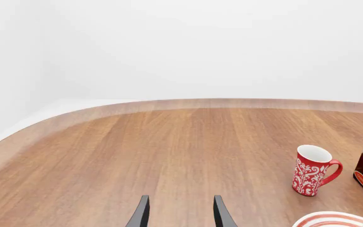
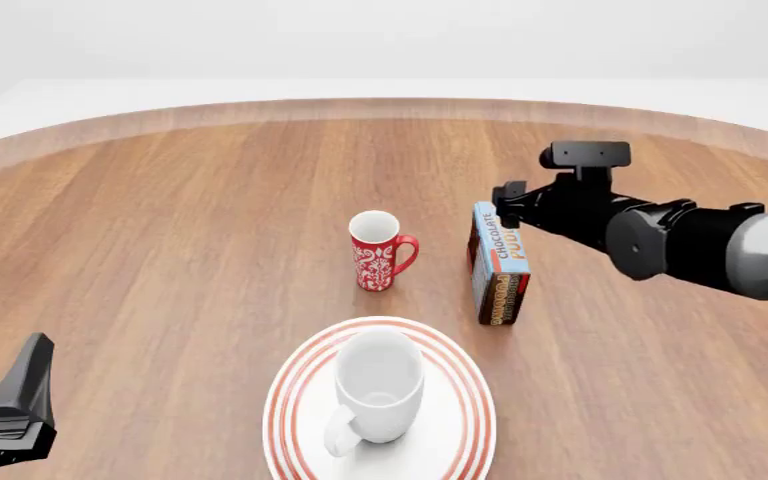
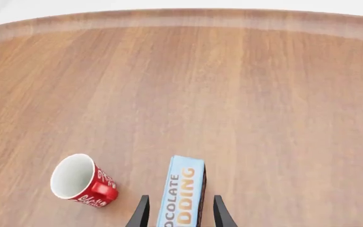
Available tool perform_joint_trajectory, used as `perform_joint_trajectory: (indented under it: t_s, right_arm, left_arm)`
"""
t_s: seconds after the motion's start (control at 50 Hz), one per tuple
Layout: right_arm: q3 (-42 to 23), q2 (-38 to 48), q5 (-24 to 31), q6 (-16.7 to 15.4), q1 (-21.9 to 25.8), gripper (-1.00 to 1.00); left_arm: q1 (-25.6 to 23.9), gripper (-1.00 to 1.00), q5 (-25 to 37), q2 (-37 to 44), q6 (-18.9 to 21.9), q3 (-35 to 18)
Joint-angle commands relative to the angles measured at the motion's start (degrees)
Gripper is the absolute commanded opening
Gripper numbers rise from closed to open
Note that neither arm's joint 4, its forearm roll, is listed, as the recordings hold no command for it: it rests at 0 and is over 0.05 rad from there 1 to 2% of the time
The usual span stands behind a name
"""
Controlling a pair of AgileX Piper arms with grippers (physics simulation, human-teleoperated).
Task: Pick up the white mug and put it on the plate, and put the chocolate pudding to the right of the plate.
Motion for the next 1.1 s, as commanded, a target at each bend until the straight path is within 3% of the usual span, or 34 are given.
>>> perform_joint_trajectory:
  t_s: [0.02, 1.1]
  right_arm:
    - [0.1, 0.8, -0.4, -0.2, 0.0, 1.0]
    - [0.1, 5.7, -2.2, -0.8, 1.0, 1.0]
  left_arm:
    - [0.0, 1.0, 0.0, 0.0, 0.0, 0.0]
    - [-0.4, 1.0, 0.2, -0.1, 0.0, 0.0]
